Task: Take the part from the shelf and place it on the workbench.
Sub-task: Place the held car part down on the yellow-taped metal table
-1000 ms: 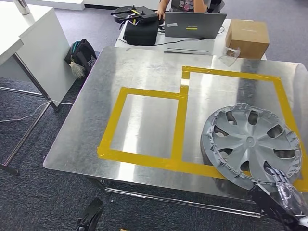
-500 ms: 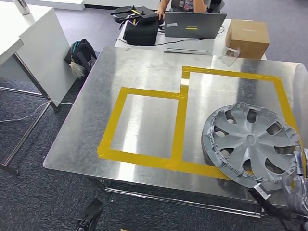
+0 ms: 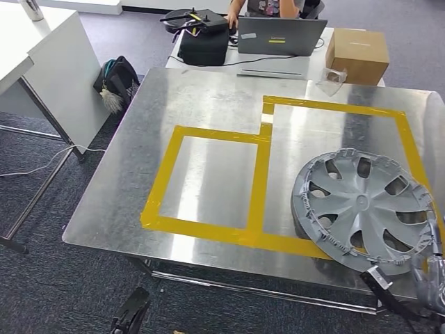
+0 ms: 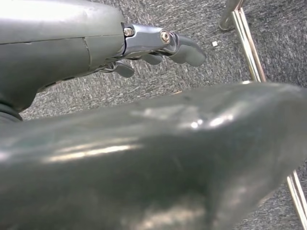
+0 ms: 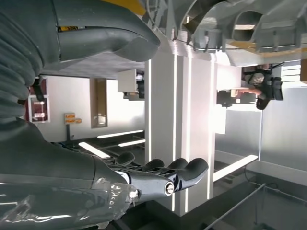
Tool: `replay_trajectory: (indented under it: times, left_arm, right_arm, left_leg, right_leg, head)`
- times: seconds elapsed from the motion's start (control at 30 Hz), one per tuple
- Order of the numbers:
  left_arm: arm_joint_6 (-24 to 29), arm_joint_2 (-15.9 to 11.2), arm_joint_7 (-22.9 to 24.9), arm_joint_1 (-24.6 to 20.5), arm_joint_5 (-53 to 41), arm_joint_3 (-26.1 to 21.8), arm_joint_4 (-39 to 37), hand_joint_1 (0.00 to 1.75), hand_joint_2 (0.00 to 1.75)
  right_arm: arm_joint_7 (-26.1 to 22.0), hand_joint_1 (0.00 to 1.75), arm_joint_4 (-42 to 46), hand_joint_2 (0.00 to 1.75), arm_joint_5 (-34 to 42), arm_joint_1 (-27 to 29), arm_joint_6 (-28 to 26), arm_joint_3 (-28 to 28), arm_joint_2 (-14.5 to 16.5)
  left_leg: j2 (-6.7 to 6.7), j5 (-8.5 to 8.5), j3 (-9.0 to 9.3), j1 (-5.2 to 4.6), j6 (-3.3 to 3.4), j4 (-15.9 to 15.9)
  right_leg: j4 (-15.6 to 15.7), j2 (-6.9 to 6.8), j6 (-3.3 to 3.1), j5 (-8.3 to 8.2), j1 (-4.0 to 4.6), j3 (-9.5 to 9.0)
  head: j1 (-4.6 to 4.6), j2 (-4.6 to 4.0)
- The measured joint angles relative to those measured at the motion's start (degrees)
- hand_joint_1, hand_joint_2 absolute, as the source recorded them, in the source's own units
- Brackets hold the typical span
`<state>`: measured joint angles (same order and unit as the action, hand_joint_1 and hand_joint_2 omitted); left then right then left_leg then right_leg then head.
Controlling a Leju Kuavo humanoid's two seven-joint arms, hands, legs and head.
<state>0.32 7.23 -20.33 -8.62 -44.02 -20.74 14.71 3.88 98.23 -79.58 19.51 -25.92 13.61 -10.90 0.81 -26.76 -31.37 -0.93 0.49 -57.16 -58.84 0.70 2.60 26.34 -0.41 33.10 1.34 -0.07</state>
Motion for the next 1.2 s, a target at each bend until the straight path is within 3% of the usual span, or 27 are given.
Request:
replay_trajectory:
  times: [0.27,0.43,0.53,0.6,0.67,0.7,0.73,0.77,0.83,0.9,0.93,1.0,1.07,1.17,1.2]
  left_arm:
    - [-0.19,0.04,-0.26,-0.01,-0.1,-0.05,0.0,0.0,0.0]
    - [0.14,0.01,-1.02,0.16,1.27,-0.76,0.0,0.0,0.0]
    - [0.59,-0.02,-1.63,0.35,2.15,-1.48,0.0,0.0,0.0]
    - [0.96,-0.04,-2.0,0.51,2.85,-2.07,-0.01,0.0,0.0]
    - [1.28,-0.05,-2.45,0.92,3.64,-2.74,-0.03,0.0,0.0]
    - [1.45,-0.04,-2.69,1.23,4.04,-3.11,-0.06,0.0,0.0]
    - [1.65,-0.04,-2.91,1.55,4.39,-3.49,-0.09,0.0,0.0]
    - [1.89,-0.03,-3.1,1.85,4.74,-3.88,-0.14,0.0,0.0]
    - [2.33,-0.08,-3.4,2.33,5.27,-4.63,-0.22,0.0,0.0]
    - [2.68,-0.28,-3.62,2.76,5.64,-5.41,-0.31,0.0,0.0]
    - [2.8,-0.38,-3.69,2.99,5.75,-5.75,-0.36,0.0,0.0]
    - [2.94,-0.49,-3.78,3.47,5.85,-6.27,-0.47,0.0,0.0]
    - [2.97,-0.57,-3.78,3.81,5.86,-6.59,-0.55,0.0,0.0]
    - [3.01,-0.57,-3.74,3.99,5.85,-7.04,-0.62,0.0,0.0]
    - [3.04,-0.57,-3.72,4.1,5.83,-7.2,-0.66,0.0,0.0]
  right_arm:
    - [-8.12,0.0,3.63,1.75,10.06,1.42,-0.39,-1.82,1.43]
    - [-10.94,0.0,9.36,1.75,15.16,5.02,-5.56,-8.12,5.08]
    - [-11.56,0.0,12.2,1.75,17.68,7.42,-9.81,-13.32,7.05]
    - [-11.61,0.0,13.34,1.75,19.81,8.63,-11.81,-16.8,7.94]
    - [-12.11,0.0,13.87,1.75,23.2,9.78,-12.45,-19.75,9.01]
    - [-12.7,0.0,13.98,1.75,25.58,10.44,-12.5,-20.85,9.63]
    - [-13.47,0.0,13.99,1.75,28.44,11.08,-12.51,-21.72,10.23]
    - [-14.34,0.0,13.8,1.75,31.86,11.6,-12.5,-22.41,10.75]
    - [-16.1,0.0,12.45,1.75,38.63,12.16,-12.4,-23.27,11.52]
    - [-17.91,0.0,9.94,1.75,43.48,12.67,-12.33,-23.58,12.31]
    - [-18.76,0.0,8.74,1.75,44.86,13.0,-12.33,-23.58,12.71]
    - [-19.96,0.0,7.01,0.87,46.13,13.55,-12.33,-23.53,13.31]
    - [-20.44,0.0,5.86,0.0,46.51,13.7,-12.3,-23.46,13.74]
    - [-21.4,0.0,4.59,0.0,48.21,14.04,-11.45,-23.2,14.73]
    - [-22.24,0.0,4.05,0.0,49.54,14.13,-10.55,-22.84,15.16]
  left_leg:
    - [0.0,-0.03,-0.01,-0.01,0.03,-0.04]
    - [0.01,-0.18,-0.03,-0.24,0.55,-0.19]
    - [-0.11,0.79,0.2,0.14,1.06,0.81]
    - [-0.28,1.36,0.28,0.58,1.27,1.51]
    - [-0.42,1.5,0.12,0.69,1.31,1.57]
    - [-0.48,1.55,0.06,0.75,1.24,1.56]
    - [-0.51,1.62,0.01,0.84,1.12,1.54]
    - [-0.51,1.69,-0.03,0.99,0.92,1.52]
    - [-0.48,1.76,-0.1,1.29,0.26,1.36]
    - [-0.28,1.88,-0.31,1.29,-0.6,1.06]
    - [-0.16,2.05,-0.47,1.2,-1.01,0.94]
    - [-0.02,2.37,-0.85,1.22,-1.69,0.72]
    - [-0.11,0.57,-1.85,1.39,-2.23,-0.92]
    - [-0.22,-6.81,-5.59,1.44,-2.58,-10.98]
    - [-0.22,-8.32,-6.46,1.44,-2.55,-14.25]
  right_leg:
    - [0.03,-0.01,0.01,-0.01,-0.02,0.0]
    - [0.21,-0.02,0.28,-0.15,-0.24,-0.07]
    - [-0.12,-0.03,0.75,0.34,-0.14,0.23]
    - [-4.19,-0.12,1.03,3.44,-0.09,1.95]
    - [-11.68,-0.19,1.41,7.28,-0.25,4.75]
    - [-14.4,-0.22,1.6,8.13,-0.36,5.69]
    - [-15.2,-0.24,1.8,7.92,-0.47,5.76]
    - [-13.63,-0.27,2.03,6.63,-0.61,4.69]
    - [-5.7,-0.28,2.69,3.44,-0.99,0.13]
    - [-0.1,0.02,2.43,2.06,-1.1,-3.19]
    - [0.58,0.2,1.98,2.21,-1.04,-3.54]
    - [0.38,0.25,0.66,1.91,-0.96,-2.79]
    - [0.32,0.11,-0.48,1.29,-0.89,-1.95]
    - [0.33,-0.24,-1.49,-0.07,-0.62,-0.2]
    - [0.32,-0.32,-1.62,-0.55,-0.46,0.47]
  head:
    - [0.0,0.0]
    - [-0.03,0.0]
    - [0.01,0.0]
    - [0.16,0.0]
    - [0.24,0.0]
    - [0.23,0.0]
    - [0.23,0.0]
    - [0.22,0.0]
    - [0.26,0.0]
    - [0.31,0.0]
    - [0.28,0.0]
    - [0.14,0.0]
    - [-0.05,0.0]
    - [-0.32,0.0]
    - [-0.34,0.0]
